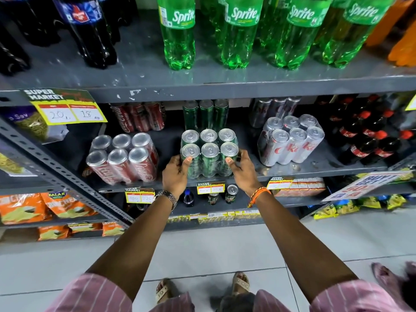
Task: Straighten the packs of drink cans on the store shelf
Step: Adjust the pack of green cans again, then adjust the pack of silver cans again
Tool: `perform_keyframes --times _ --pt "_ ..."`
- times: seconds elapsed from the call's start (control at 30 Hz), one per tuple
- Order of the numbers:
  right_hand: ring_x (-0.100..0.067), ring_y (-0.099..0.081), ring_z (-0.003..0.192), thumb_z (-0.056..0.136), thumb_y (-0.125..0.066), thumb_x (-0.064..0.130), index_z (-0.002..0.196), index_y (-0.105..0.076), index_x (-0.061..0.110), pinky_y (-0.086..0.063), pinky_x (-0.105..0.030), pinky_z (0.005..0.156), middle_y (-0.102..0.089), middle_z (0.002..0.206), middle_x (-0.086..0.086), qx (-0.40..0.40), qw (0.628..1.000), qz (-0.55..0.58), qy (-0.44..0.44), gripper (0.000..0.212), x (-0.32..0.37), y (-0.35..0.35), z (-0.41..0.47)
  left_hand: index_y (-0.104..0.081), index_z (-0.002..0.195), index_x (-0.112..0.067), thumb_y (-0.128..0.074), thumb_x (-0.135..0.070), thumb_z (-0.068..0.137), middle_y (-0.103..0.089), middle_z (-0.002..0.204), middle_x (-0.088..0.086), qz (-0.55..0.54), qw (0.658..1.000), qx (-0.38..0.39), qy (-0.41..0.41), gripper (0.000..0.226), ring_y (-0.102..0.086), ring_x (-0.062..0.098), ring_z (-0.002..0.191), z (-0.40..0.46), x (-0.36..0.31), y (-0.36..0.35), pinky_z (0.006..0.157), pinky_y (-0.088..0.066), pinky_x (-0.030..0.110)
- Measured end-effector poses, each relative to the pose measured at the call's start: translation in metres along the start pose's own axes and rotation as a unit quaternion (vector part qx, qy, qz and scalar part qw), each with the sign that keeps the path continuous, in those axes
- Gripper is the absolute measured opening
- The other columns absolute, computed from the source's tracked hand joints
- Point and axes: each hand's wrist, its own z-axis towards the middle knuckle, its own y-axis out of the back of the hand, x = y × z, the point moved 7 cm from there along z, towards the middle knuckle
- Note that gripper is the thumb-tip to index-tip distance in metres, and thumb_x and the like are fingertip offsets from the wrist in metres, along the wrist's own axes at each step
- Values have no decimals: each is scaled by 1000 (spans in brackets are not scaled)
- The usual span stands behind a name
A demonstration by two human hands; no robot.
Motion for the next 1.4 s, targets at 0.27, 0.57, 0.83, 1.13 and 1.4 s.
perform_keyframes --times 0.27,0.57,0.83,1.13,1.4 --pt "-21 -59 124 99 -57 21 135 -42 5 -50 -17 92 -61 133 -8 16 1000 -5 -15 42 -2 2 3 -49 143 -6 -47 -50 99 -65 134 12 7 1000 29 8 62 -63 27 122 2 -3 -3 100 -47 30" --pt "-22 -58 93 93 -55 -3 114 -55 0 -52 -39 94 -59 100 -13 -273 953 132 12 21 -43 131 0 -58 120 0 -58 -14 83 -57 122 14 -50 964 -203 -161 39 -52 32 120 -69 -95 -45 108 -40 41" --pt "-25 -52 113 92 -58 1 131 -44 -4 -43 -47 110 -51 123 -16 -236 968 85 -23 42 -86 242 45 -49 142 -1 -64 -23 94 -51 145 18 -60 997 -5 -47 55 -51 31 134 -41 -138 -216 115 -39 41" --pt "-28 -61 117 93 -65 19 123 -51 5 -46 -49 109 -64 128 -18 -26 999 26 -7 36 -100 254 74 -51 120 7 -55 -19 99 -63 125 25 10 999 52 -7 34 -62 35 115 -26 -129 -267 93 -47 41" --pt "-18 -65 113 88 -69 38 115 -52 20 -53 -39 102 -69 123 -3 4 1000 7 12 36 -103 263 61 -53 114 4 -54 -23 98 -69 115 25 46 998 27 -25 32 -67 40 104 -36 -124 -264 83 -52 45"
